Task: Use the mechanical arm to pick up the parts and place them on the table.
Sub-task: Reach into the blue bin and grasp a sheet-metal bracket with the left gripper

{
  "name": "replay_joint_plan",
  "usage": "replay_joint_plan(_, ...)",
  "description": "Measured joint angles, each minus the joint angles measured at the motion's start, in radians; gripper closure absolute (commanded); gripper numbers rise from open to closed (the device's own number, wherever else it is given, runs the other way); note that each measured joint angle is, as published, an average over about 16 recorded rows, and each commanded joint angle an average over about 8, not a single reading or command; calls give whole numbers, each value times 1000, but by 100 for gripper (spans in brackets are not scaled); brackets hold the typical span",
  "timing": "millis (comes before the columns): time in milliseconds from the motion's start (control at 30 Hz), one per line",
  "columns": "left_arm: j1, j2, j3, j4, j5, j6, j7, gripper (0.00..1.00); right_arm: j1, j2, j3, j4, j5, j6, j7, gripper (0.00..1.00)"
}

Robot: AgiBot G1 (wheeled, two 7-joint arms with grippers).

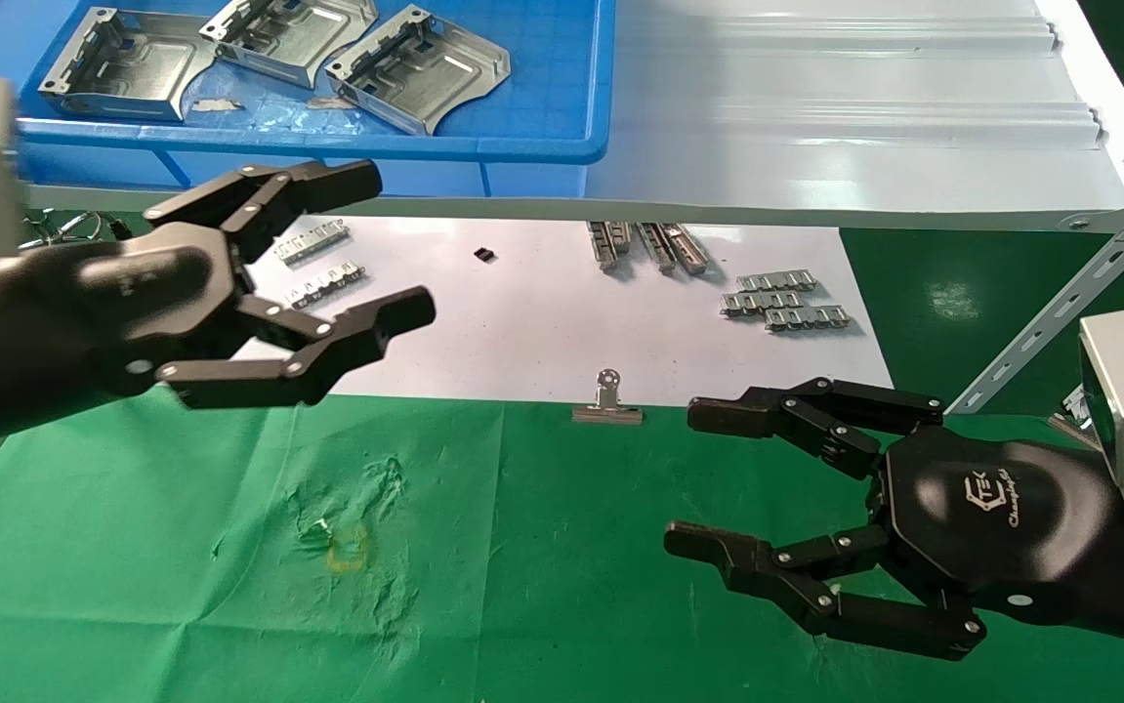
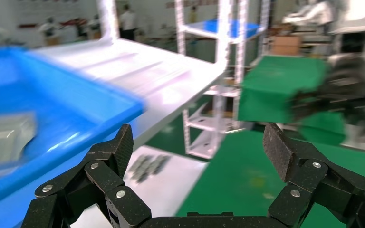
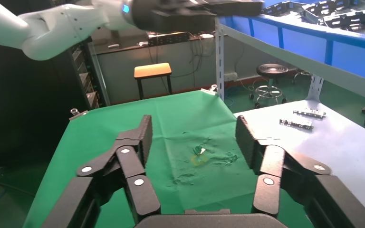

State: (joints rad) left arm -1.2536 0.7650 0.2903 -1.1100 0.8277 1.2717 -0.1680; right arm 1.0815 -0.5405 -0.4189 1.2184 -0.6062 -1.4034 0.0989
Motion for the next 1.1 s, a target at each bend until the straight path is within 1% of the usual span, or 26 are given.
replay_joint_plan(233,-123,94,28,181,75,-62,57,0,0,0,0,0,0,0,0,100)
replay_joint_plan(567,-296,166,54,410,157,-120,123,0,0,0,0,0,0,0,0,100)
replay_joint_plan(1100,-650,292,166,850,372,-274,136,0,0,0,0,0,0,0,0,100)
